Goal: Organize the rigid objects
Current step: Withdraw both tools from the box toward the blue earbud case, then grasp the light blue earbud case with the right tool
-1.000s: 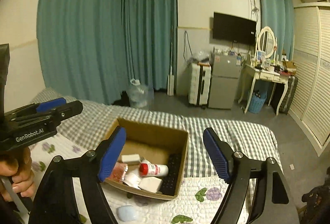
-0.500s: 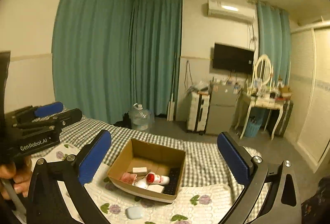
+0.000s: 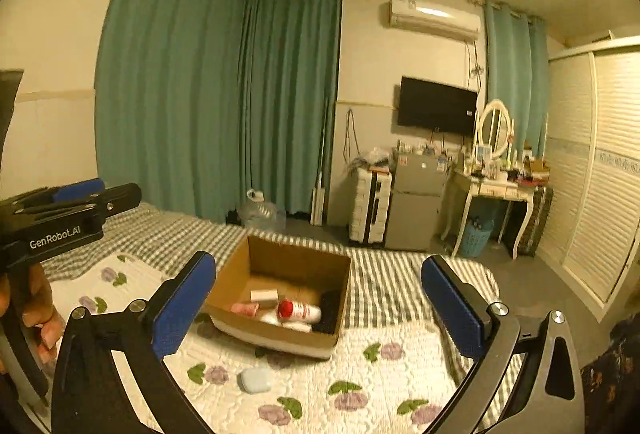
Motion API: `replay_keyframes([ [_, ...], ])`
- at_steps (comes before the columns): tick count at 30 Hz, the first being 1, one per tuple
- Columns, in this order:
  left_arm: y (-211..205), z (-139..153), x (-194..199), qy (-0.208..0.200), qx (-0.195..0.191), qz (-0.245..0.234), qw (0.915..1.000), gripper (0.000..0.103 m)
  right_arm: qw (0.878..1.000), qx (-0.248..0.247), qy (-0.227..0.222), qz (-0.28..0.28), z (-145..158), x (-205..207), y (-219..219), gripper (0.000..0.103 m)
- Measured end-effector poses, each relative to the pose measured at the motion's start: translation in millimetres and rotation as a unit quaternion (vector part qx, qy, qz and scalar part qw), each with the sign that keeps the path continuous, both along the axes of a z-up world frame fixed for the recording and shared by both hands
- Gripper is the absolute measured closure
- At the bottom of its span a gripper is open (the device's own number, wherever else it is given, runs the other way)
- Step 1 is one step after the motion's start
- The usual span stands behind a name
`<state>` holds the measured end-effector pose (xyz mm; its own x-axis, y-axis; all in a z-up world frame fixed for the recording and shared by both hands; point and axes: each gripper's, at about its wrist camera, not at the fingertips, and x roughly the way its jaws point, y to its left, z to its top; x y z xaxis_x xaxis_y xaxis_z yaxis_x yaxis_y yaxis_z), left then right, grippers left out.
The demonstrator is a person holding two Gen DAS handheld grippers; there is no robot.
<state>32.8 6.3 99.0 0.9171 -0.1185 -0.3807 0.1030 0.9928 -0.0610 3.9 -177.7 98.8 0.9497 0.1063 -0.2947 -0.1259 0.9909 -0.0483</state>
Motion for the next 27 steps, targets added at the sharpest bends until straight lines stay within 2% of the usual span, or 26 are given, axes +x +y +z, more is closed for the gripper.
replay_keyframes([
  [4,5,-30,17,0.060,0.000,-0.030,0.9977,0.038,0.999,0.010,0.025,0.022,-19,10,-1,0.000],
  [10,8,-78,38,0.096,0.034,-0.018,0.9947,0.039,0.997,-0.001,0.071,0.030,-66,36,14,0.000],
  [15,17,-125,60,0.150,0.042,-0.026,0.9874,0.040,0.993,-0.028,0.107,0.032,-106,57,32,0.000],
  [22,24,-180,73,0.204,0.048,-0.029,0.9774,0.041,0.982,-0.040,0.178,0.046,-171,90,48,0.000],
  [24,25,-194,76,0.218,0.047,-0.030,0.9743,0.042,0.979,-0.036,0.195,0.052,-190,101,52,0.000],
  [26,25,-207,79,0.230,0.049,-0.038,0.9712,0.050,0.976,-0.036,0.209,0.055,-203,109,56,0.000],
  [27,25,-212,80,0.235,0.050,-0.041,0.9698,0.051,0.974,-0.038,0.217,0.060,-211,112,59,0.000],
])
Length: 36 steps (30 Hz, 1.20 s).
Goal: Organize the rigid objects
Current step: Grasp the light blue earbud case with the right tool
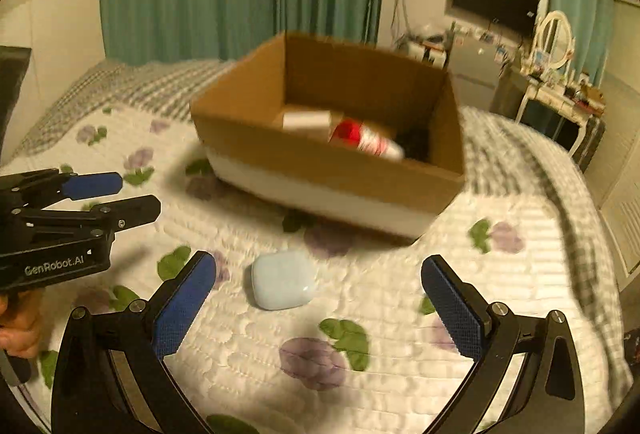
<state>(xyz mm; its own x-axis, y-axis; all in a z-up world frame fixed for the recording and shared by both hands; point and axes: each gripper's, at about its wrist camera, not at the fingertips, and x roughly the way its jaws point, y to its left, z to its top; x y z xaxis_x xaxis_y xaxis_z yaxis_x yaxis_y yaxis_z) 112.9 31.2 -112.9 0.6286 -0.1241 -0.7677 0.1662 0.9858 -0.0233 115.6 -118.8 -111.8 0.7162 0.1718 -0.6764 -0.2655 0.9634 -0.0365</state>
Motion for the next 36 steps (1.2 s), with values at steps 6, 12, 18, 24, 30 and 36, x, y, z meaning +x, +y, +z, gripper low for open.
replay_keyframes([
  [6,-3,-23,11,0.026,-0.001,-0.006,0.9997,0.051,0.999,-0.005,0.040,0.009,-37,21,6,0.001],
  [12,-8,-40,16,0.042,0.007,-0.007,0.9990,0.057,0.997,-0.020,0.070,0.023,-65,39,17,0.006],
  [18,-5,-46,17,0.049,0.007,0.000,0.9988,0.064,0.996,-0.020,0.079,0.028,-73,43,20,0.017],
  [24,-9,-41,14,0.035,0.020,0.005,0.9992,0.066,0.997,-0.025,0.068,0.021,-69,39,22,0.053],
  [30,-6,-31,8,0.018,0.017,0.013,0.9996,0.069,0.998,-0.003,0.066,0.006,-61,26,9,0.053],
  [36,-16,-12,-14,0.003,0.019,-0.001,0.9998,0.069,0.999,0.007,0.054,0.001,-42,3,0,0.053],
])
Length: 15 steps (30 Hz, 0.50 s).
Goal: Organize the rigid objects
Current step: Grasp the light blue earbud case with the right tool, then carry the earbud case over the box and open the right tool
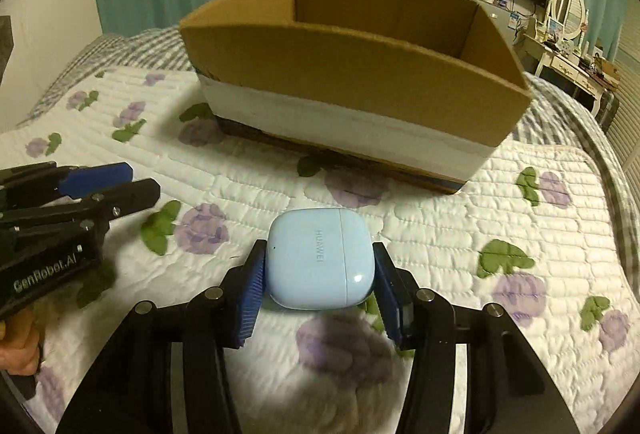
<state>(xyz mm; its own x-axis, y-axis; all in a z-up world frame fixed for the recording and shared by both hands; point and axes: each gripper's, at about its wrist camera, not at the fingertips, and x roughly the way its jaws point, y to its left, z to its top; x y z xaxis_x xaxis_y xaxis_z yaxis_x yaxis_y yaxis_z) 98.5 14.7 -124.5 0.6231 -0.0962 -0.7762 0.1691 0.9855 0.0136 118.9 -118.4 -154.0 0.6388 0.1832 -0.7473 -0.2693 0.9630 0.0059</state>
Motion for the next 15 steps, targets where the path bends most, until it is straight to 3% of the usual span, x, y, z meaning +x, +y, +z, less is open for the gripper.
replay_keyframes([
  [5,-2,21,-18,-0.010,-0.018,0.002,0.9998,0.075,1.000,0.002,-0.017,0.003,22,-26,0,0.053],
  [15,-3,81,-66,-0.061,-0.033,0.004,0.9976,0.075,0.998,0.012,-0.069,-0.004,85,-81,-12,0.053],
])
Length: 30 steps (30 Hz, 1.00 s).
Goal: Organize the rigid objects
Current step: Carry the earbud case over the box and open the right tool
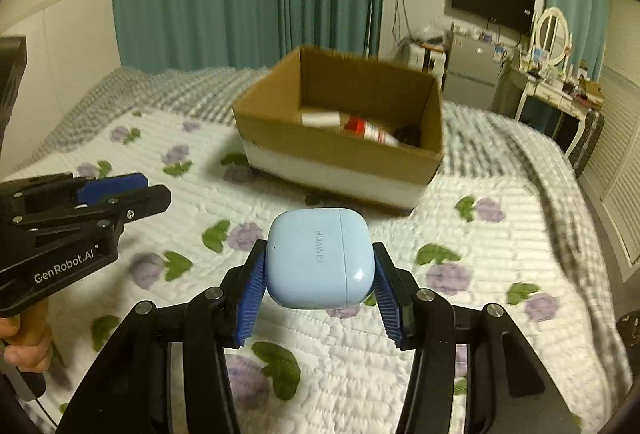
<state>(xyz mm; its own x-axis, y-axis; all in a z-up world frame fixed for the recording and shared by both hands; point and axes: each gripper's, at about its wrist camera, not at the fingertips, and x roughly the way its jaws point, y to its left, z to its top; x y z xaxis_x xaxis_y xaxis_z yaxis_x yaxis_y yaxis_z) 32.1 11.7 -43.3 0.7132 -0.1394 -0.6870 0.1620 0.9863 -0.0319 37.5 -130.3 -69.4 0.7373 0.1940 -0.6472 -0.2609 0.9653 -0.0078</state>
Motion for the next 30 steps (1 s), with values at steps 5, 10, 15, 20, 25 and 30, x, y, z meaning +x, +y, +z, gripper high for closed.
replay_keyframes([
  [5,2,42,-19,-0.046,-0.017,0.013,0.9987,0.075,0.999,0.005,-0.037,-0.007,35,-25,-5,0.053],
  [10,-3,80,-30,-0.086,-0.024,0.013,0.9960,0.075,0.997,0.007,-0.069,-0.015,66,-42,-15,0.053],
  [15,-6,107,-39,-0.117,-0.034,0.005,0.9925,0.075,0.994,0.010,-0.108,-0.021,104,-52,-23,0.053],
  [20,-10,130,-37,-0.141,-0.044,-0.004,0.9890,0.075,0.989,0.013,-0.146,-0.026,140,-51,-31,0.053],
  [25,-16,146,-25,-0.160,-0.051,-0.015,0.9857,0.075,0.983,0.018,-0.180,-0.027,168,-41,-35,0.053],
  [30,-25,157,-2,-0.175,-0.046,-0.022,0.9833,0.075,0.979,0.024,-0.200,-0.022,187,-22,-33,0.053],
])
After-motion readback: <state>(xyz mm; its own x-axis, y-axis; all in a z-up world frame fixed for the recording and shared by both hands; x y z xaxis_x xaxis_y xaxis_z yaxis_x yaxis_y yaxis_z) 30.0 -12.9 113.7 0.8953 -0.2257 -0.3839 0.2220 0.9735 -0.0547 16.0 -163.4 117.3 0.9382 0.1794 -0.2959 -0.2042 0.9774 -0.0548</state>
